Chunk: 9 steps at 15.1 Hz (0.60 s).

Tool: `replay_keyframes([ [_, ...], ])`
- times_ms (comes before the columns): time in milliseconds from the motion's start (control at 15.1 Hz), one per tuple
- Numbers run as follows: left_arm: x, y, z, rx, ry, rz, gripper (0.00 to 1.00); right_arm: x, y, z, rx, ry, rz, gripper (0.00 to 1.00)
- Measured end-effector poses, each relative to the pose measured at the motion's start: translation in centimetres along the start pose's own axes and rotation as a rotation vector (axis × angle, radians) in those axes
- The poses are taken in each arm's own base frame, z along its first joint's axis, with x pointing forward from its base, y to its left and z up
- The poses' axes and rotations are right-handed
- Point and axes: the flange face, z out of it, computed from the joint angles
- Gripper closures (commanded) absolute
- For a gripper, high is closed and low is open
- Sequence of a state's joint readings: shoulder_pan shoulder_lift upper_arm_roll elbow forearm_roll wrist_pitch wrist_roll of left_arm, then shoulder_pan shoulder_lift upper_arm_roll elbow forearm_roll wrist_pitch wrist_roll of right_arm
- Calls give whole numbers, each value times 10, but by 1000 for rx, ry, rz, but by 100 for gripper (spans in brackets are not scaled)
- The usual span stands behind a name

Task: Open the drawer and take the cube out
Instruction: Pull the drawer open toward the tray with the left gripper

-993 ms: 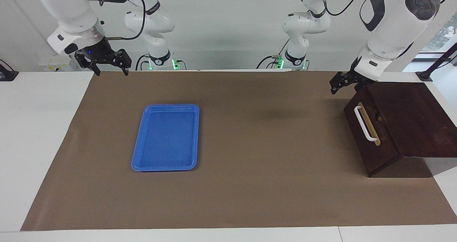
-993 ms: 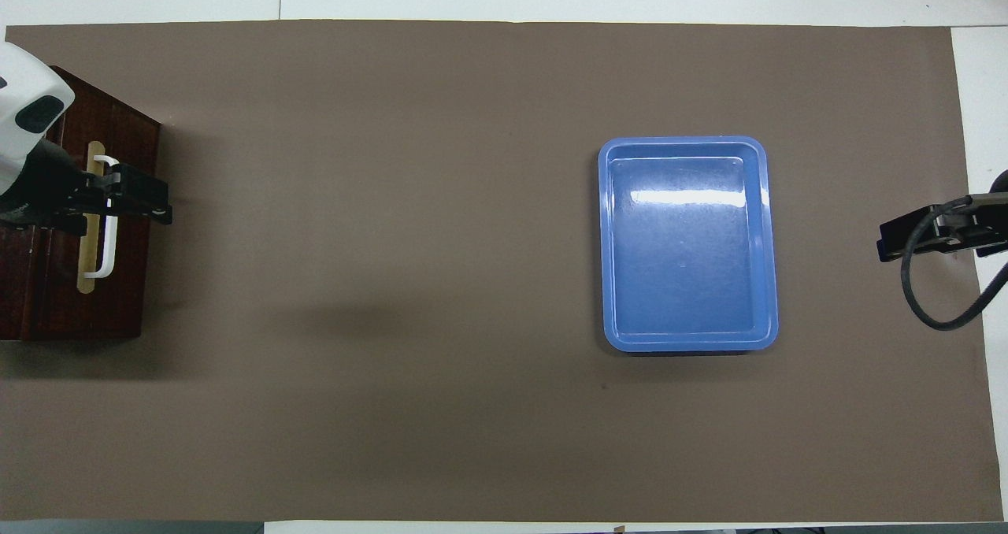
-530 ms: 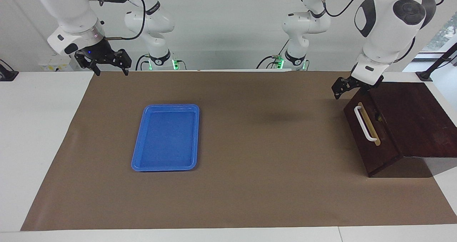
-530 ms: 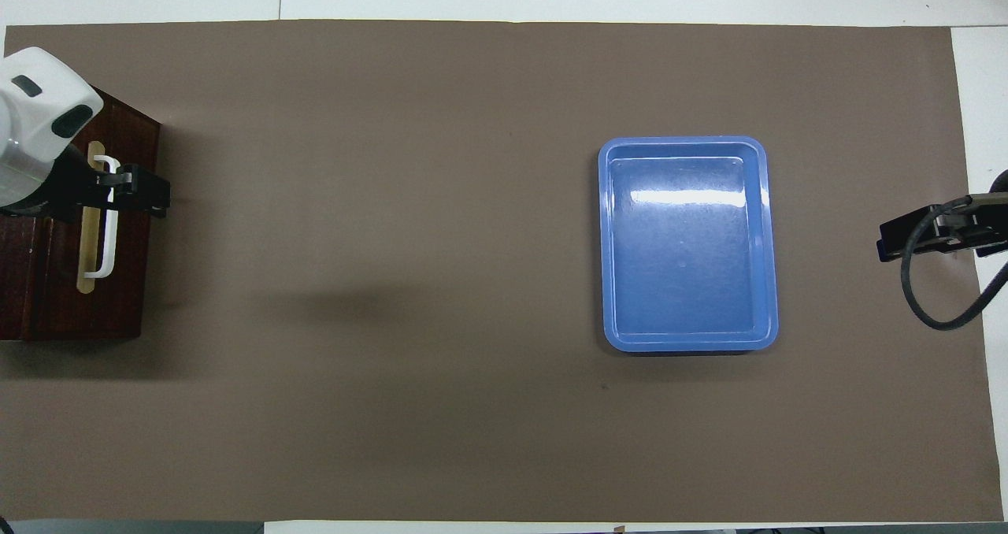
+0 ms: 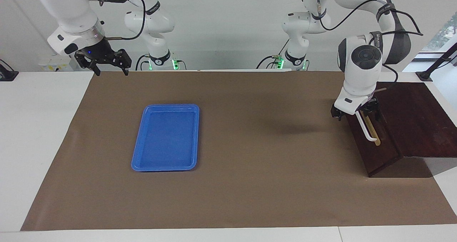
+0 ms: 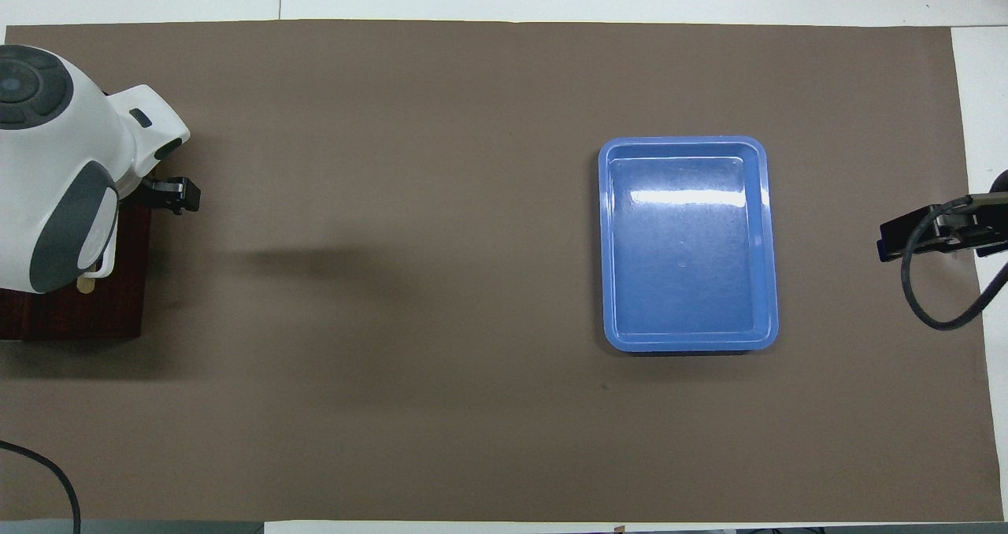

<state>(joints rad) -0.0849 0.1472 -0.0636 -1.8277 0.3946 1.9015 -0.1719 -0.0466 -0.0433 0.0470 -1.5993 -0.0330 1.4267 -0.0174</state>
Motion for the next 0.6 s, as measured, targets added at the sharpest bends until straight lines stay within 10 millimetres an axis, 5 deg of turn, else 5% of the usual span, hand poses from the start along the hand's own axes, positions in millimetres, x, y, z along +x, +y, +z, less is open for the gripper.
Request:
replay_keyframes([
  [596,-1,-2,37,-14,53,2,0,0,0,0,0,0,0,0],
])
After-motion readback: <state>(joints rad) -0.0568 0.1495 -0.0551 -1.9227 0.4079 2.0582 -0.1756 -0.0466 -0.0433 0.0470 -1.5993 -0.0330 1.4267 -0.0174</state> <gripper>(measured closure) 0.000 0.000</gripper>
